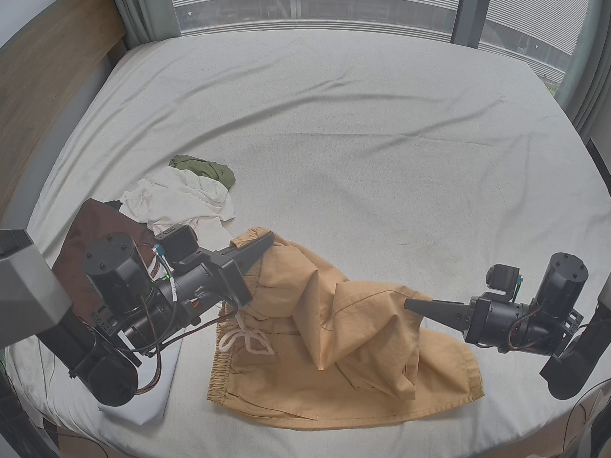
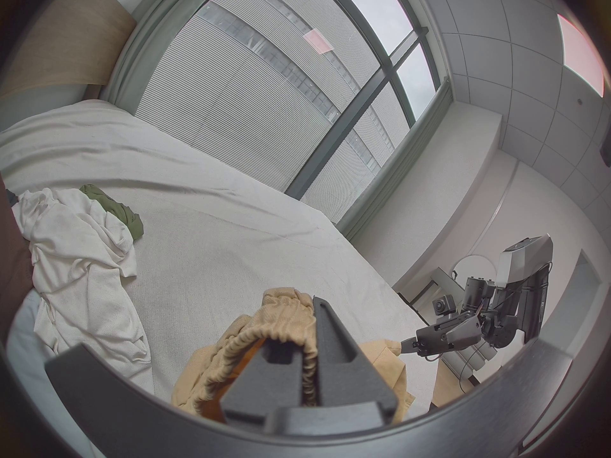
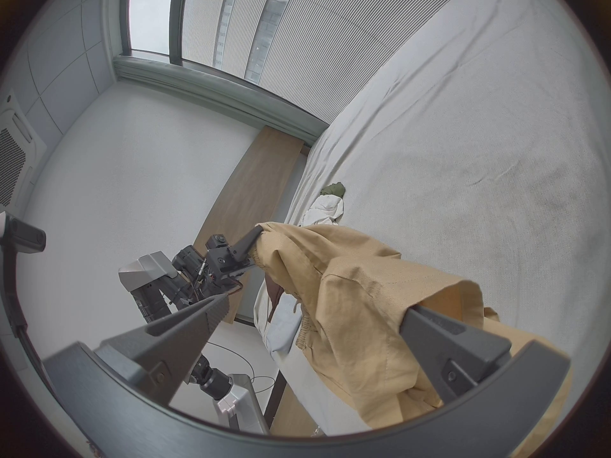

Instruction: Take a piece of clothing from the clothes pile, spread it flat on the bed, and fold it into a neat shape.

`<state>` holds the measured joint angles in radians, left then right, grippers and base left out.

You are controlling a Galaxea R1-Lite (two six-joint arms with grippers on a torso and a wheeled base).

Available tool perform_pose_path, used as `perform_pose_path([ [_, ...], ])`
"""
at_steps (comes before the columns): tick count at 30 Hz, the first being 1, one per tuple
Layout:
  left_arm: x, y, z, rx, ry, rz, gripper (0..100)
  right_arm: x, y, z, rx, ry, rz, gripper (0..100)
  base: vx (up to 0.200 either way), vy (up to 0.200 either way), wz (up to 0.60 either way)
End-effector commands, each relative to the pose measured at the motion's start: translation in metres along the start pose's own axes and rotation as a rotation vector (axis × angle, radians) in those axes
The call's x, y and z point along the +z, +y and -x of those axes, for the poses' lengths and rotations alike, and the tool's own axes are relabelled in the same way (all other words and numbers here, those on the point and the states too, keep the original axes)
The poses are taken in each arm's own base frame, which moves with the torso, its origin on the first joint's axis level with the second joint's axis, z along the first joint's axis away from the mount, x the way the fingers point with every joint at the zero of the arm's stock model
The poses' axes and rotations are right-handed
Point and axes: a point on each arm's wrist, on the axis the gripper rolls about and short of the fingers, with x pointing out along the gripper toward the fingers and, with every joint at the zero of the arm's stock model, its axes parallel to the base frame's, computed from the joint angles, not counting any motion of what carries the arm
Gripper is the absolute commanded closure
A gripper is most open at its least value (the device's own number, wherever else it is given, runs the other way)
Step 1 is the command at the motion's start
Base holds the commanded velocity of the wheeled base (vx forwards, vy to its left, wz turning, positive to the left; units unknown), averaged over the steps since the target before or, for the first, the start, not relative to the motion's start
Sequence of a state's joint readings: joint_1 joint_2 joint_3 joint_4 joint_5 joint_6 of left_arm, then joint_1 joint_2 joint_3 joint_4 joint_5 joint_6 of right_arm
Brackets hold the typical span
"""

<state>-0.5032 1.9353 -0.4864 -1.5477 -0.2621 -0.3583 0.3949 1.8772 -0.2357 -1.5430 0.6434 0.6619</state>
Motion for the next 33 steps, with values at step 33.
perform_pose_path([
  [33,0.002,-0.002,0.001,-0.003,-0.005,-0.001,100,0.005,0.013,-0.019,0.078,-0.004,0.015,0,0.0,0.0,0.0],
])
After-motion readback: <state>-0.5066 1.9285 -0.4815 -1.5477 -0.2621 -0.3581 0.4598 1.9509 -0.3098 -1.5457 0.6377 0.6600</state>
